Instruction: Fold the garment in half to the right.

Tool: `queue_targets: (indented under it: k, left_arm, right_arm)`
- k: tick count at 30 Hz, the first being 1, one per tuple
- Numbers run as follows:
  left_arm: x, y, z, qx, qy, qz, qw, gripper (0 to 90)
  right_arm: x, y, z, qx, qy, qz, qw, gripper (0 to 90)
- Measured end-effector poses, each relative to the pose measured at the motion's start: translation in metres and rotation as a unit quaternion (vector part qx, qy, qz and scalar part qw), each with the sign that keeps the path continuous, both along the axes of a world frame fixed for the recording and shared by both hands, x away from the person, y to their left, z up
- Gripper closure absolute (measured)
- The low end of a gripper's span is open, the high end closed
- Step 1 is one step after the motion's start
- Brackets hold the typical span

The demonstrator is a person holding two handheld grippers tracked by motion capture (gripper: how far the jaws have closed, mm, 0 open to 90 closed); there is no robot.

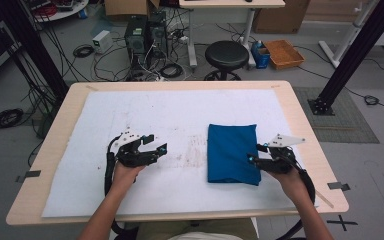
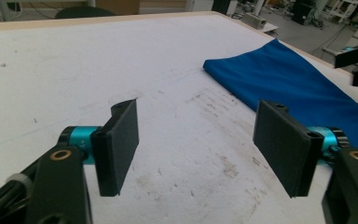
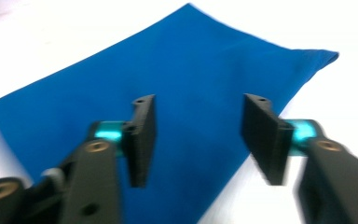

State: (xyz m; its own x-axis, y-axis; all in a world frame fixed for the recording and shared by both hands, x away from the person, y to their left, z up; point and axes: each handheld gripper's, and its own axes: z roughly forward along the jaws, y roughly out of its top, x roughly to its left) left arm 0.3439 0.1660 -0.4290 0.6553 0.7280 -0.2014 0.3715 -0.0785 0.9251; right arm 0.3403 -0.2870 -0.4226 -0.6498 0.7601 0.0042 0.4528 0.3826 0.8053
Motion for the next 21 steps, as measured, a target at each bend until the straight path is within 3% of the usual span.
queue_targets:
  k: [1,5,8,10,13,15,17,21]
  left_arm:
    - [0.000,0.000,0.001,0.000,-0.002,0.001,1.0000,30.7]
    - [0.000,0.004,0.002,-0.004,-0.006,0.002,1.0000,30.2]
    - [0.000,0.008,0.004,-0.006,-0.014,0.005,0.9999,29.6]
    - [0.000,0.011,0.006,-0.006,-0.023,0.007,0.9997,29.6]
    - [0.000,0.015,0.008,0.002,-0.048,0.003,0.9988,29.3]
    - [0.000,0.017,0.009,0.006,-0.065,0.000,0.9979,29.3]
    - [0.000,0.020,0.009,0.001,-0.073,-0.006,0.9973,29.3]
    - [0.002,0.025,0.010,-0.009,-0.082,-0.009,0.9965,29.3]
  right_arm:
    - [0.008,0.003,-0.003,-0.005,0.003,-0.010,0.9999,49.1]
    - [0.031,0.006,-0.020,-0.046,0.053,-0.045,0.9966,48.5]
    - [0.029,-0.003,-0.020,-0.022,0.061,-0.040,0.9971,41.0]
    - [0.022,-0.010,-0.014,0.003,0.042,-0.029,0.9987,32.8]
    - [0.011,-0.020,-0.001,0.020,-0.012,-0.044,0.9988,21.8]
    - [0.004,-0.026,0.004,0.019,-0.045,-0.053,0.9974,20.7]
    - [0.000,-0.033,0.007,0.018,-0.065,-0.059,0.9960,20.7]
    - [-0.005,-0.049,0.008,0.031,-0.084,-0.075,0.9932,20.7]
